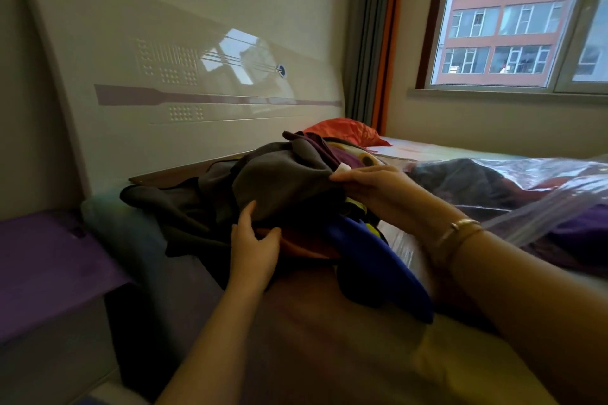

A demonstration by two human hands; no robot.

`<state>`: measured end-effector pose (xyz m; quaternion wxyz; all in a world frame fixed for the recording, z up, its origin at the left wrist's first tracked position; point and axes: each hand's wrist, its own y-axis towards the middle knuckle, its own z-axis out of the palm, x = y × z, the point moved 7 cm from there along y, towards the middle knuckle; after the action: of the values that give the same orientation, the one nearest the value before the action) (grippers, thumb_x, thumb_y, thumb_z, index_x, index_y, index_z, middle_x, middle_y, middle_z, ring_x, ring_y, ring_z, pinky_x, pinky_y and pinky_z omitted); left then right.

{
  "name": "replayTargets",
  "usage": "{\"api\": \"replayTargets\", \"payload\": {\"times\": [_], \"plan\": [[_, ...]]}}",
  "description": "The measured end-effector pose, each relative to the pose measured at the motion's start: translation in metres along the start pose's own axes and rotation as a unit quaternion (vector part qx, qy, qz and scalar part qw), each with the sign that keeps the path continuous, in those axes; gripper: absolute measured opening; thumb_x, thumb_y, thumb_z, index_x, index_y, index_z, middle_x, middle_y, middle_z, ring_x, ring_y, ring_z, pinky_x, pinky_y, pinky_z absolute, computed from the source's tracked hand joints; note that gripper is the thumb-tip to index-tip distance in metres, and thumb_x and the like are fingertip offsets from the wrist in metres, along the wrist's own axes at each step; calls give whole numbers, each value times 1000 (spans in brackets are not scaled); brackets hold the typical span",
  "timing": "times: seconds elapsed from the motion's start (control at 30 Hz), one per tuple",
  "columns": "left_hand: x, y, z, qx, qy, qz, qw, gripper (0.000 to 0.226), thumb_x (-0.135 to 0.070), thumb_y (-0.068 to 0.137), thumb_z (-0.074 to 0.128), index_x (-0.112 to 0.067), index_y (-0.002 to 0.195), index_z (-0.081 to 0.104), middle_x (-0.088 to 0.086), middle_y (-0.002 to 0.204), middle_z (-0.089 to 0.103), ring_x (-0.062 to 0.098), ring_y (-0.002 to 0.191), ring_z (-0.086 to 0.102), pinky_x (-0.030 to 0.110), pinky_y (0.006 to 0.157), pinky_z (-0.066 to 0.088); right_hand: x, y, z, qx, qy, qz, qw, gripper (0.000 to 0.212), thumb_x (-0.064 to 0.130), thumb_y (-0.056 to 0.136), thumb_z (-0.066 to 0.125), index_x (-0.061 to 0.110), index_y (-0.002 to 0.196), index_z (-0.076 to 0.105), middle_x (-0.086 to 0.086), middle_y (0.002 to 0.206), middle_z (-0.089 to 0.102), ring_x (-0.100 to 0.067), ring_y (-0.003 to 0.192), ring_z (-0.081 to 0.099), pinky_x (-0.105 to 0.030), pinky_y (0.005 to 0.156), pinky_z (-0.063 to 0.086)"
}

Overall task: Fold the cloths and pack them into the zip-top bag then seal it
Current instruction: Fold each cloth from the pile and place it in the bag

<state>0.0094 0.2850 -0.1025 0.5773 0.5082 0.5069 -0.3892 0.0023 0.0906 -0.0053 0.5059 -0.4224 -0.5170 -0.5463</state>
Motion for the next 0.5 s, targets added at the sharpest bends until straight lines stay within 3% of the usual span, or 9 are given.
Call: {"api": "replayTargets", "payload": {"times": [0.07, 0.13, 0.27, 0.33, 0.4, 0.47, 0.5], "plan": [[-18, -13, 6, 12, 3, 56, 998, 75, -17, 86, 67, -37, 146, 26, 6, 151, 29, 28, 134, 38, 47, 109, 38, 4, -26, -8, 42, 46, 2, 998, 23, -3, 90, 49, -3, 84, 71, -18, 104, 70, -24, 99, 68, -25, 83, 56], [-39, -30, 12, 20, 43, 98, 994, 91, -18, 81, 74, -33, 150, 17, 6, 156, 20, 25, 140, 29, 44, 113, 32, 9, -51, -15, 64, 55, -2, 996, 29, -1, 93, 45, -1, 88, 73, -15, 106, 71, -22, 100, 68, -25, 83, 56], [-65, -66, 25, 26, 186, 119, 975, 110, -40, 70, 80, -37, 151, 6, 7, 155, 19, 33, 140, 25, 52, 114, 25, 13, -105, -23, 72, 80, -11, 994, 30, 5, 87, 46, 3, 88, 76, -12, 109, 71, -20, 101, 68, -24, 78, 57], [-70, -88, 29, 33, 273, 97, 957, 88, -44, 75, 75, -41, 147, 23, 5, 152, 20, 36, 138, 20, 48, 115, 21, 15, -133, -27, 72, 111, -20, 991, 34, 3, 92, 41, 2, 94, 75, -13, 113, 69, -21, 104, 67, -24, 79, 56], [-83, -109, 33, 28, 273, 129, 953, 43, -43, 82, 69, -39, 124, 56, 0, 148, 26, 33, 133, 21, 43, 114, 22, 19, -160, -32, 71, 146, -35, 986, 31, 4, 91, 42, -1, 99, 72, -15, 117, 67, -23, 107, 66, -25, 82, 56], [-96, -129, 38, 18, 250, 171, 953, 14, -39, 86, 65, -34, 99, 66, -2, 149, 29, 31, 133, 22, 39, 114, 17, 25, -183, -36, 60, 172, -57, 982, 30, 7, 82, 50, -2, 101, 71, -16, 117, 67, -23, 106, 66, -26, 83, 56], [-99, -137, 43, 24, 242, 181, 953, 12, -38, 86, 66, -33, 97, 66, -1, 151, 28, 31, 135, 22, 37, 114, 13, 27, -192, -40, 52, 185, -67, 979, 31, 9, 78, 53, -2, 101, 71, -16, 118, 66, -23, 106, 66, -27, 83, 56]]}}
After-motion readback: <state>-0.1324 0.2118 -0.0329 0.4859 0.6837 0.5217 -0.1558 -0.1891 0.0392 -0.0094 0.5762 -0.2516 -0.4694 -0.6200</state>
